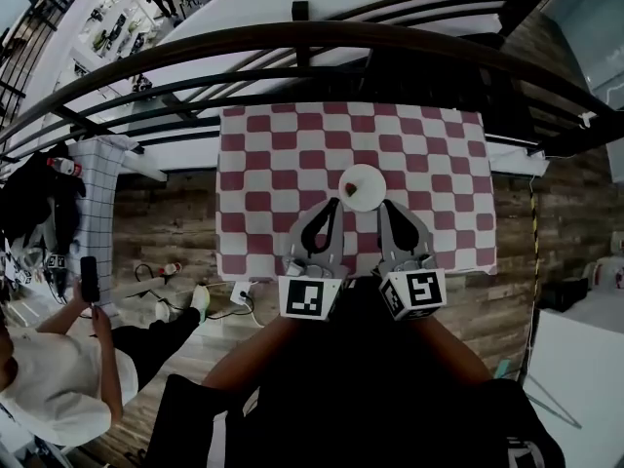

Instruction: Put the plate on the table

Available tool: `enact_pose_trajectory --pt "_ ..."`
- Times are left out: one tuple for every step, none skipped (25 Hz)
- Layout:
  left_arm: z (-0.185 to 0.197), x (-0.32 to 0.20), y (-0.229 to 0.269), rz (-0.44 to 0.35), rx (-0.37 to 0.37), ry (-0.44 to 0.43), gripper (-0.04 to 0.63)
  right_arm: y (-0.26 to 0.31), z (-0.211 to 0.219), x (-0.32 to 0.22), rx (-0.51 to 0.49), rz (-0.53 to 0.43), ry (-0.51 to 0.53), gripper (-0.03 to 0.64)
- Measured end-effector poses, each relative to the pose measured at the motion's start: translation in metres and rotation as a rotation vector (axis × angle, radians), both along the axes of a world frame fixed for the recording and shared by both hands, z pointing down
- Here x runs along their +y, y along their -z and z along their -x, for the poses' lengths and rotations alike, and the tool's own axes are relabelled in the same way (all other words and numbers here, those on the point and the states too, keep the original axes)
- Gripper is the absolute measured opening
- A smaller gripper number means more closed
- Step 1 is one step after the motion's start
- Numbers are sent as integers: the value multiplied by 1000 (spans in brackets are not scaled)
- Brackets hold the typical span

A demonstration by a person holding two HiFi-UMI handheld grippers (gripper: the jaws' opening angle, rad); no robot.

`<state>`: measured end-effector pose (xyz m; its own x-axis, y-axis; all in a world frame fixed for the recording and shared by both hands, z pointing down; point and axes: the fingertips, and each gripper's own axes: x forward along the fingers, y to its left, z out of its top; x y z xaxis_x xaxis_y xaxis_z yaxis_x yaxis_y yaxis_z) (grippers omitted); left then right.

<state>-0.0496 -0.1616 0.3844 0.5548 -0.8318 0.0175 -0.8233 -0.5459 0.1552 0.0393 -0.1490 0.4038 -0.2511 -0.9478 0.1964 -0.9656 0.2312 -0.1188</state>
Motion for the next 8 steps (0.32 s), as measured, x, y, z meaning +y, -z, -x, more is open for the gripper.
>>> enact_pose_trajectory --pt "1 1 -1 4 2 5 11 -1 0 1 4 5 4 -3" --pt "1 2 -2 9 5 10 9 -3 1 2 3 12 8 -3" --pt "2 4 -4 14 8 14 9 -5 1 4 -1 19 12 -3" --pt "2 5 -5 17 11 16 9 -7 2 5 -8 25 16 -3" --pt "3 6 -7 19 11 18 9 -8 2 6 -13 30 20 -3" --pt "4 7 -8 20 11 19 9 -10 3 7 -15 34 24 -3" --pt "4 8 -9 21 10 20 9 -11 5 8 -15 36 28 -3" --pt "5 9 -10 21 8 21 11 -12 6 9 -14 39 32 -3"
